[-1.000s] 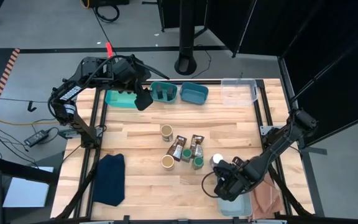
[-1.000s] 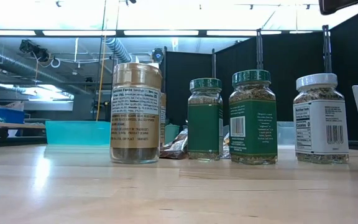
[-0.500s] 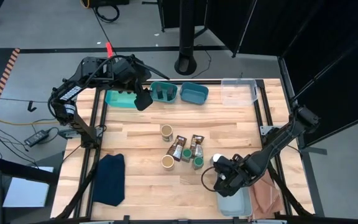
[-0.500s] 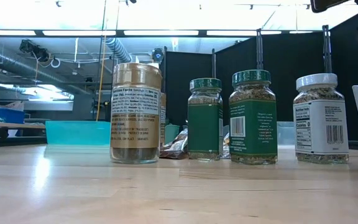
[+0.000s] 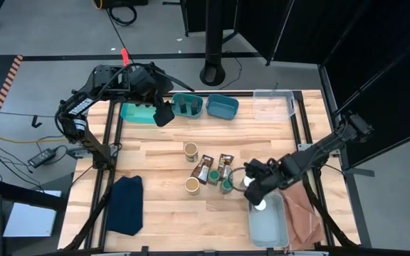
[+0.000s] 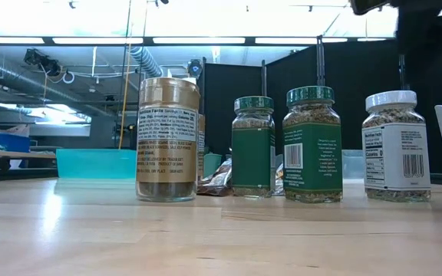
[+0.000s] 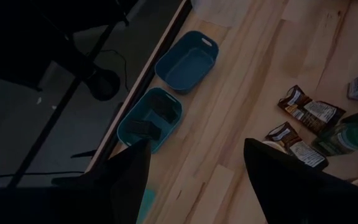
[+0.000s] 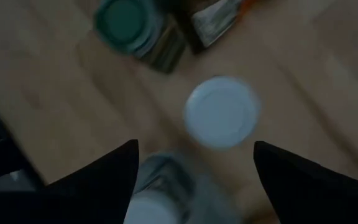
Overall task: Sort spices by type
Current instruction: Put the white seasoning bottle into the gray bin
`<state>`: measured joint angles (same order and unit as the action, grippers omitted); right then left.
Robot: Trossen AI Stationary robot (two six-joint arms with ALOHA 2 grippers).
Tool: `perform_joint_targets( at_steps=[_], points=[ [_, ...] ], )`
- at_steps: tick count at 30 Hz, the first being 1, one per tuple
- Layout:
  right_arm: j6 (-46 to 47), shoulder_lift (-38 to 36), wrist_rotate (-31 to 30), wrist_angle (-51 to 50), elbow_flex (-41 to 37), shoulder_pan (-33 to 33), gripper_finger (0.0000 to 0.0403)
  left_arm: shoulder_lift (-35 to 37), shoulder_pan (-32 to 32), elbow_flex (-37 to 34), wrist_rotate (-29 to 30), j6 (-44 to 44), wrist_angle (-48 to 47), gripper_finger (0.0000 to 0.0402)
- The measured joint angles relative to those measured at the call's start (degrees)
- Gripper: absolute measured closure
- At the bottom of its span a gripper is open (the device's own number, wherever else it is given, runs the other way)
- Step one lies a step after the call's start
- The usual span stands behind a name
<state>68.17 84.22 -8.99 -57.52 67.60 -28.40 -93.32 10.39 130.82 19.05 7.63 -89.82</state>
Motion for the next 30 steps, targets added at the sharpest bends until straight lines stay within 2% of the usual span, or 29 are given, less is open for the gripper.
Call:
perform_joint_targets(
  at_steps=[9,17,30],
  points=[
    [-8.3,0.0,0.1,0.0,0.0,6.2,0.0073,0.0,0.1,0.0,0.0,-0.1,0.0,0.0138],
    [-8.1,0.0,3.5,5.1,-4.0,7.2,0.0073,0.0,0.1,0.0,0.0,-0.1,-0.1,0.0138],
    [-7.8,0.0,4.2,14.3,-10.6,7.6,0.0073,0.0,0.1,0.0,0.0,-0.1,-0.1,0.0138]
  ],
)
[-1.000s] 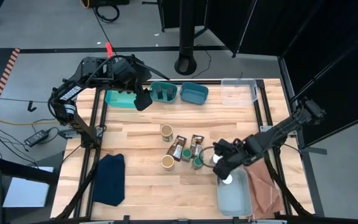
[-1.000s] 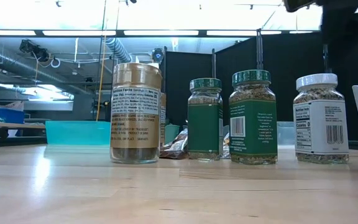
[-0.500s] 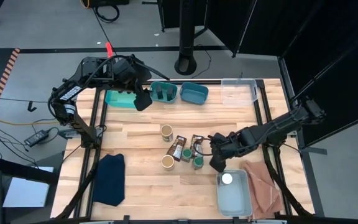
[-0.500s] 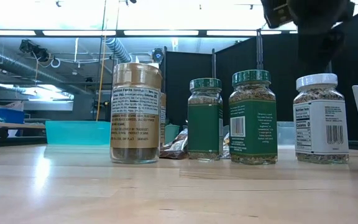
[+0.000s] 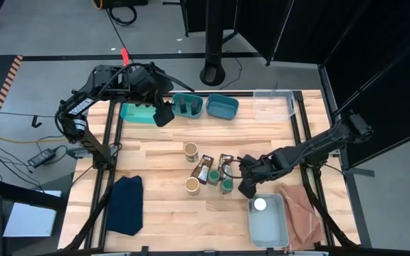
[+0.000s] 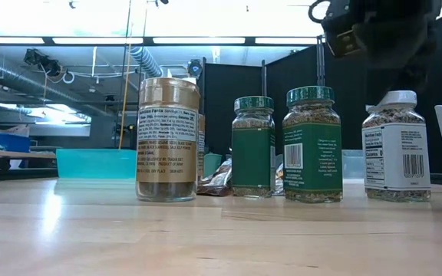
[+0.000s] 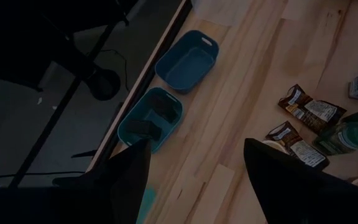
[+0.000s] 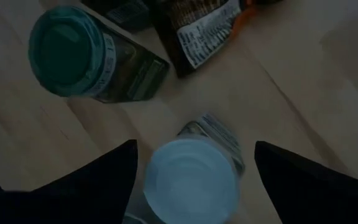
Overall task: Sort spices by type
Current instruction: Put the white seasoning bottle into the gray bin
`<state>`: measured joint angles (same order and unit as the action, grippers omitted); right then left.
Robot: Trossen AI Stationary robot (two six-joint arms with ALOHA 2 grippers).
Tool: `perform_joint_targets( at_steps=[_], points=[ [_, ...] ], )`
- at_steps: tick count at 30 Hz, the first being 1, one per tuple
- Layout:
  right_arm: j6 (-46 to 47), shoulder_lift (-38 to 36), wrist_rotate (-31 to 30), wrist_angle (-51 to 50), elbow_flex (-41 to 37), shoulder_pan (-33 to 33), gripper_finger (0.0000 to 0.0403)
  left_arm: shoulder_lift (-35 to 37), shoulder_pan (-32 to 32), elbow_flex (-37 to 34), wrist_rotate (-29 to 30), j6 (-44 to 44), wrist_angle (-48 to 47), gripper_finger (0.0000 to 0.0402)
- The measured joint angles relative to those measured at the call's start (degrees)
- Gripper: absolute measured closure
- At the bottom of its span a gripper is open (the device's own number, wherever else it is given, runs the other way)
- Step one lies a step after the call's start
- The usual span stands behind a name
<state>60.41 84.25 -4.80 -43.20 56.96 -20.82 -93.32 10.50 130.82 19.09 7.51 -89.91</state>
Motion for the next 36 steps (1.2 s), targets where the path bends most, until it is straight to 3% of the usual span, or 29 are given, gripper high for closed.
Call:
perform_joint_targets(
  at_steps=[8,14,28,32,36],
  points=[
    [2.0,0.0,0.4,1.0,-3.0,0.0,0.0101,0.0,0.0,0.0,0.0,0.0,0.0,0.0138],
    [2.4,-0.2,0.1,-0.1,-2.9,0.7,0.0159,0.0,0.0,0.0,0.0,0.0,0.1,0.0138],
    [2.1,0.0,-0.7,-1.2,-2.2,1.1,0.0163,0.0,0.0,0.0,0.1,0.0,0.2,0.0138],
    [0.9,0.1,-2.9,-4.0,0.0,1.2,0.0189,0.0,0.0,0.0,1.0,0.0,0.2,0.0138],
    [0.9,0.2,-3.8,-8.3,2.2,1.2,0.0189,0.0,0.0,0.0,1.0,0.0,0.2,0.0138]
  ],
)
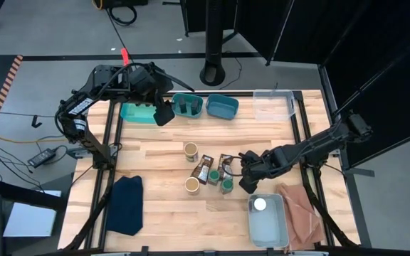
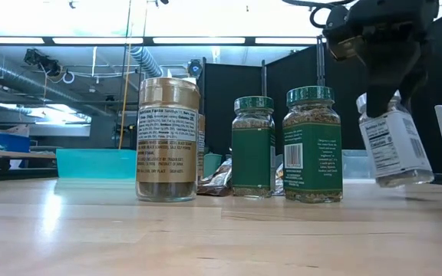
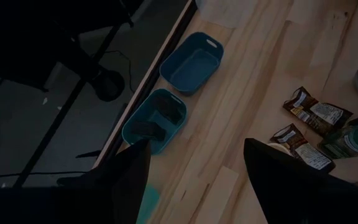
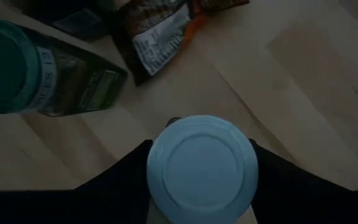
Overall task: Sort spices by type
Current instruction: Put the white seasoning bottle into the gray bin
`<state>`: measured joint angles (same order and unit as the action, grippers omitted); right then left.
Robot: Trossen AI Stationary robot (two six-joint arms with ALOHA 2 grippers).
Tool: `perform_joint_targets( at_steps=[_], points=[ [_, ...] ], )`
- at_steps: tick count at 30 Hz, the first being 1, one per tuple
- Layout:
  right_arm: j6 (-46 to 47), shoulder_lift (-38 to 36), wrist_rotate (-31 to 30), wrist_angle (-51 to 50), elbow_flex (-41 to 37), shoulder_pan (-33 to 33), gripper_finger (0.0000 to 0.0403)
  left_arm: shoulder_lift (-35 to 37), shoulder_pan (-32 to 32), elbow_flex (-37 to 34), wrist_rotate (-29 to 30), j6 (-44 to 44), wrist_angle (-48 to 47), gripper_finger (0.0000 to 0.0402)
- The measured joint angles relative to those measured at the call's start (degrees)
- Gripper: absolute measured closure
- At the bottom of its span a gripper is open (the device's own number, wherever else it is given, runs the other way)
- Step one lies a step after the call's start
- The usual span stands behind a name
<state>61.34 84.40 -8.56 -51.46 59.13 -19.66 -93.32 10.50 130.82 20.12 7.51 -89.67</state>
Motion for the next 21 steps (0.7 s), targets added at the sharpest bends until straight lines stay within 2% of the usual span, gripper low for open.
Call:
perform_joint_targets(
  at_steps=[6,14,21],
  points=[
    [-0.6,0.0,-0.8,-3.0,3.7,-0.2,0.0189,0.0,0.0,0.0,0.0,-1.1,0.0,0.0138],
    [-1.1,-0.1,-5.8,-9.9,12.2,-1.7,0.0189,0.0,0.0,0.0,0.0,-1.3,0.1,0.0138],
    [-0.5,-0.1,-7.9,-14.7,21.0,-6.6,0.019,0.0,0.0,0.0,0.0,-1.8,0.0,0.0138]
  ],
)
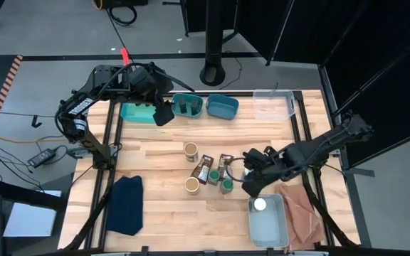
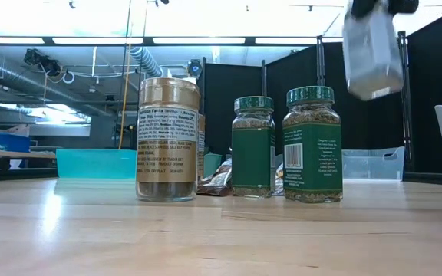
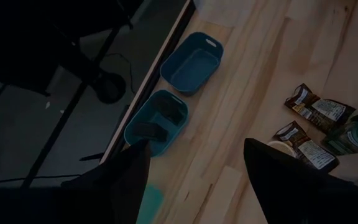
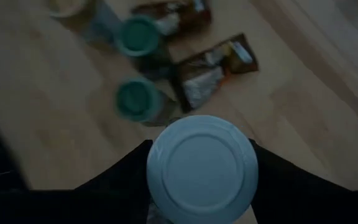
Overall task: Sort spices by type
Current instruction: Put the white seasoning bottle into the gray bin
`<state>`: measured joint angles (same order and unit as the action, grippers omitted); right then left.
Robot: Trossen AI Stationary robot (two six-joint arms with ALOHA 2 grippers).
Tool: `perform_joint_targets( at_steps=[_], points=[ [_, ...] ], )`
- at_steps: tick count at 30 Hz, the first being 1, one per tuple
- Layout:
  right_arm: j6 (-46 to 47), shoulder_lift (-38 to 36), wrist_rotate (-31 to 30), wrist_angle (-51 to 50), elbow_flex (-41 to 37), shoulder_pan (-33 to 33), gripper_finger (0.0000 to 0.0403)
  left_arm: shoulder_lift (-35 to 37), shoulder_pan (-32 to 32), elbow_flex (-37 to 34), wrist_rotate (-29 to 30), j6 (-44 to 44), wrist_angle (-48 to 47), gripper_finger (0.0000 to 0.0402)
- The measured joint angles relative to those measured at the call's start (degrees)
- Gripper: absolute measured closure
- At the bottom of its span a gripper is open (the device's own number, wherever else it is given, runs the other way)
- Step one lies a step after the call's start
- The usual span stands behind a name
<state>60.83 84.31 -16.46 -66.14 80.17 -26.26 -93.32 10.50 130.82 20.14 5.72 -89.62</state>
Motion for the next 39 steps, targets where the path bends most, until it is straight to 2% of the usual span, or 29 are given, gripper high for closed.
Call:
perform_joint_targets(
  at_steps=[7,16,22,27,39],
  points=[
    [6.2,-0.1,-3.3,-0.6,6.2,-8.6,0.019,0.0,0.0,0.0,0.0,-0.8,0.0,0.0138],
    [20.6,-0.1,-5.8,3.6,6.8,-21.6,0.019,0.0,0.0,0.0,0.0,-0.7,0.0,0.0138],
    [30.1,1.5,-6.2,3.1,6.6,-27.1,0.019,0.0,0.0,0.0,0.0,-0.6,0.1,0.0138],
    [31.6,6.7,-2.9,3.0,6.5,-28.5,0.019,0.0,0.0,0.0,0.3,-0.6,0.4,0.0138],
    [37.0,16.3,-0.2,-4.1,6.4,-28.5,0.019,0.0,0.0,0.0,0.5,-0.6,3.1,0.0138]
  ],
)
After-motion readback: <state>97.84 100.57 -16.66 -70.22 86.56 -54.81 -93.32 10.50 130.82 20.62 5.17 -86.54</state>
